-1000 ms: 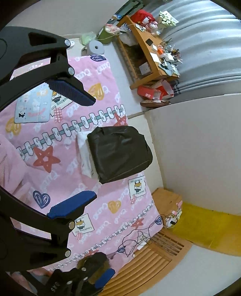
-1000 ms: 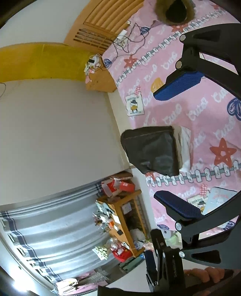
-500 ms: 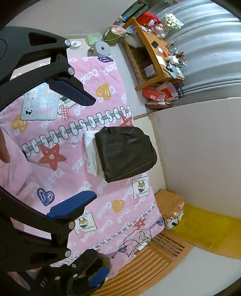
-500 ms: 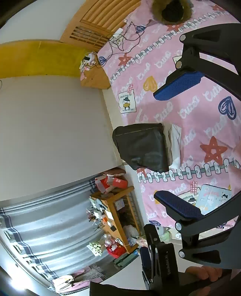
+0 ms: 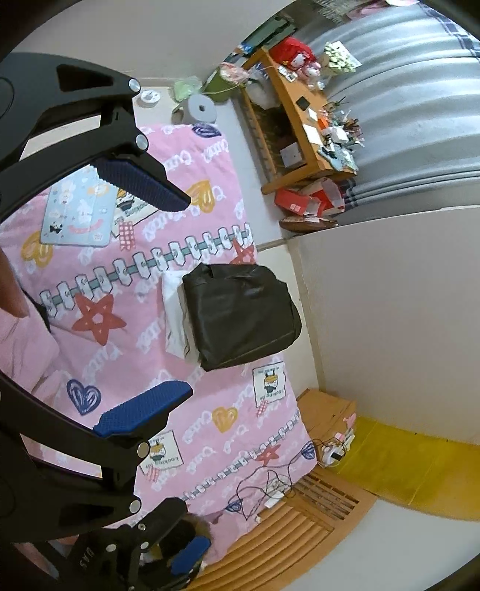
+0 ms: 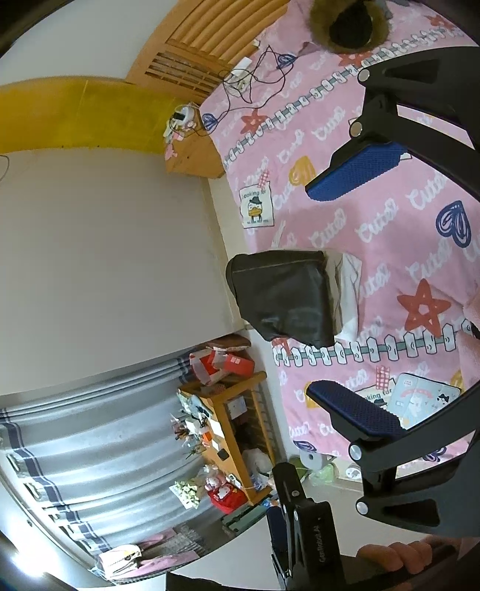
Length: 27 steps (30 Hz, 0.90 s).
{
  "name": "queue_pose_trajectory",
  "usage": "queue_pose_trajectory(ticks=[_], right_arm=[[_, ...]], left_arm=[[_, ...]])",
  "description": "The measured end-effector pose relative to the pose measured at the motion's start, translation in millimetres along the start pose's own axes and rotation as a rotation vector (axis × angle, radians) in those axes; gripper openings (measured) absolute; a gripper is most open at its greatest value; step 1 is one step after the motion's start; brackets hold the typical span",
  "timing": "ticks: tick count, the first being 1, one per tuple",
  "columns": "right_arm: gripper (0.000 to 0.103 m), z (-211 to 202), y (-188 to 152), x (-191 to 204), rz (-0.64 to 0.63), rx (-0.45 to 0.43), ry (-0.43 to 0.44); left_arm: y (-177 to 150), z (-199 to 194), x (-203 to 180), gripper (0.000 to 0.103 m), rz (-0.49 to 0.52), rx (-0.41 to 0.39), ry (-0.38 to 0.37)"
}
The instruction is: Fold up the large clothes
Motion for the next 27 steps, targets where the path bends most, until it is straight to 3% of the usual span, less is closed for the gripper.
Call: queue_pose_trajectory(ticks=[7, 9, 27], right_arm=[[0.095, -7.1, 4.2, 2.0, -0.005, -0.022, 0.016], [0.095, -9.4, 5.1, 1.7, -0.001, -0.028, 0.017], [0.095, -16.5, 8.7, -5.8, 0.014, -0.042, 0.020]], left_arm=[[-4.6, -10.0, -1.9, 0.091, -0.007, 0.000, 0.013], [-5.6, -14.9, -5.3, 0.097, 0.002, -0.015, 0.026], [-6.1, -24.5, -15.5, 0.097, -0.007, -0.004, 0.040]])
Point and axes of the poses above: each gripper's, at about its wrist camera, not at the fingertips, and z roughly the way its jaws point, x to its left, y to its top, the point moved 4 cm from there along z, roughly the way its jaws point, and after that the axes turned 11 degrees about -x, right-handed, at the moved point
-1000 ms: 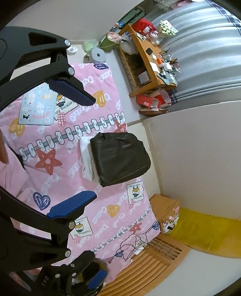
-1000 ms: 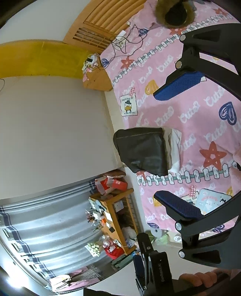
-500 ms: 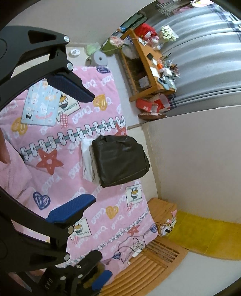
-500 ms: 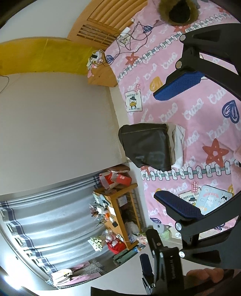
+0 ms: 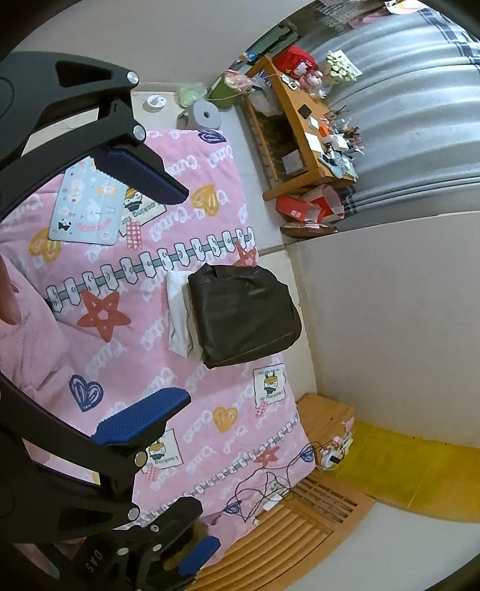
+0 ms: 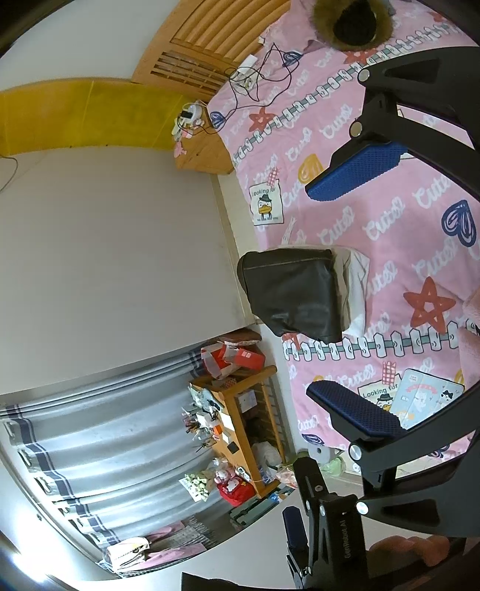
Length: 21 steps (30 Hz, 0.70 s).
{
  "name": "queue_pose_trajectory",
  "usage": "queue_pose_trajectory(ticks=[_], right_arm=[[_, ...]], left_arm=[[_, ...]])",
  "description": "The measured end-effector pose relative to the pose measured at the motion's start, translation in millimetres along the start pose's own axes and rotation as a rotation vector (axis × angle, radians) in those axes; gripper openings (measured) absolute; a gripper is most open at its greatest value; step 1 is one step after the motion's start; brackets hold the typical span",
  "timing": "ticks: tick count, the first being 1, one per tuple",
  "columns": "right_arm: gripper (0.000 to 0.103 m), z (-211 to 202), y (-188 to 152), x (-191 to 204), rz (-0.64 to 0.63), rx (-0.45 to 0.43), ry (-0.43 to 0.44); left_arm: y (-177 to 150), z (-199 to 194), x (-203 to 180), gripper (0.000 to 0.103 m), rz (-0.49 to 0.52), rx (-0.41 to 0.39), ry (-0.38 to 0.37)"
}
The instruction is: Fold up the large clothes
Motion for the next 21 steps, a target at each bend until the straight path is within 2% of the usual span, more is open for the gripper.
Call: queue_pose_trajectory(ticks=[15, 21], right_arm=[[0.095, -1.1, -1.7, -3.1, 0.003, 0.003, -0.007], [0.095, -2.9, -3.0, -3.6, 0.002, 0.003, -0.009]], left_arm=[[2.7, 0.8, -1.0, 0.097, -0.009, 0.007, 0.002], [-5.5, -7.7, 5.1, 0.097, -0.029, 0.016, 0.010]])
Point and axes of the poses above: each gripper's, at about its wrist camera, not at the fingertips, and z roughly the way its jaws point, x to its left, y to its top, the point moved 4 cm from there along z, roughly the way its jaws point, and after that the axes turned 11 degrees about -x, right-handed, at the moved point
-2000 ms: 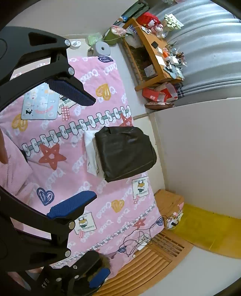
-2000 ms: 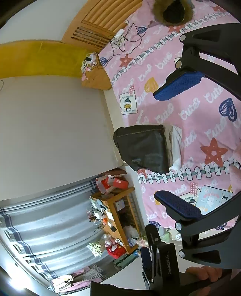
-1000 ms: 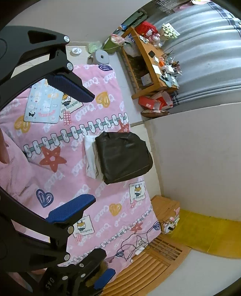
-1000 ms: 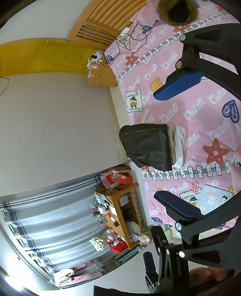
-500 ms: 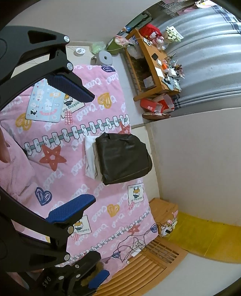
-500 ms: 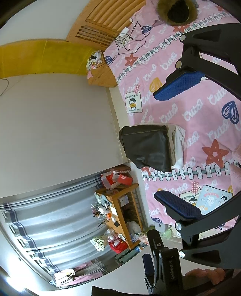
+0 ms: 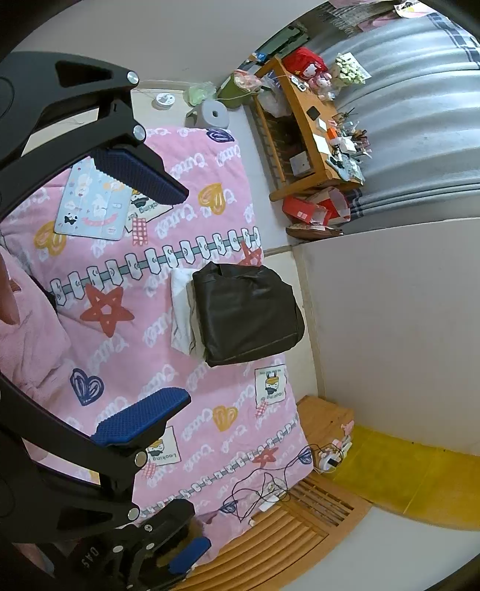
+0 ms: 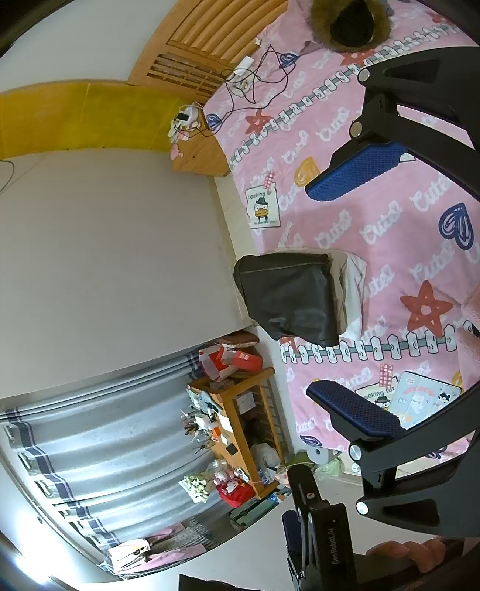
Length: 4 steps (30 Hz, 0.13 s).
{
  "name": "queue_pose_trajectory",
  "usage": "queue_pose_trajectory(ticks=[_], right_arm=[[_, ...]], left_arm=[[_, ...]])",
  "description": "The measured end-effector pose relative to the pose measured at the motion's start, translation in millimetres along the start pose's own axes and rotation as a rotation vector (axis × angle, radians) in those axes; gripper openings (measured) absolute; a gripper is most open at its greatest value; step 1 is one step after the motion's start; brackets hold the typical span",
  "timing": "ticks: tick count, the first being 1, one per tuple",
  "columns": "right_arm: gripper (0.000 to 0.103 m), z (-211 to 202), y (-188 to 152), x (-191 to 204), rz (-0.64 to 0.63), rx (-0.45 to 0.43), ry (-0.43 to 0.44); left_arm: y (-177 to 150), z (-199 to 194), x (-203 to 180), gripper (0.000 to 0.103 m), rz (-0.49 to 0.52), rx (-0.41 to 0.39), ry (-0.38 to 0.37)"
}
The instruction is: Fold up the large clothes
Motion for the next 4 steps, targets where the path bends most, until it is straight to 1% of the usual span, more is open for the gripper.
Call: queue_pose_trajectory(ticks=[4], right_arm=[[0.095, -0.1, 0.3, -0.5, -0.002, -0.001, -0.002]], left_arm=[[-3.0, -2.6, 3.0, 0.097, -0.006, 0.007, 0.004]])
Point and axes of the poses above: each gripper's, at about its wrist camera, not at the fingertips, and z roughly the way its jaws point, x to its left, y to its top, the point moved 4 cm from there along z, roughly the way its jaws point, and after that the axes turned 11 degrees about -x, right-handed, at the moved point
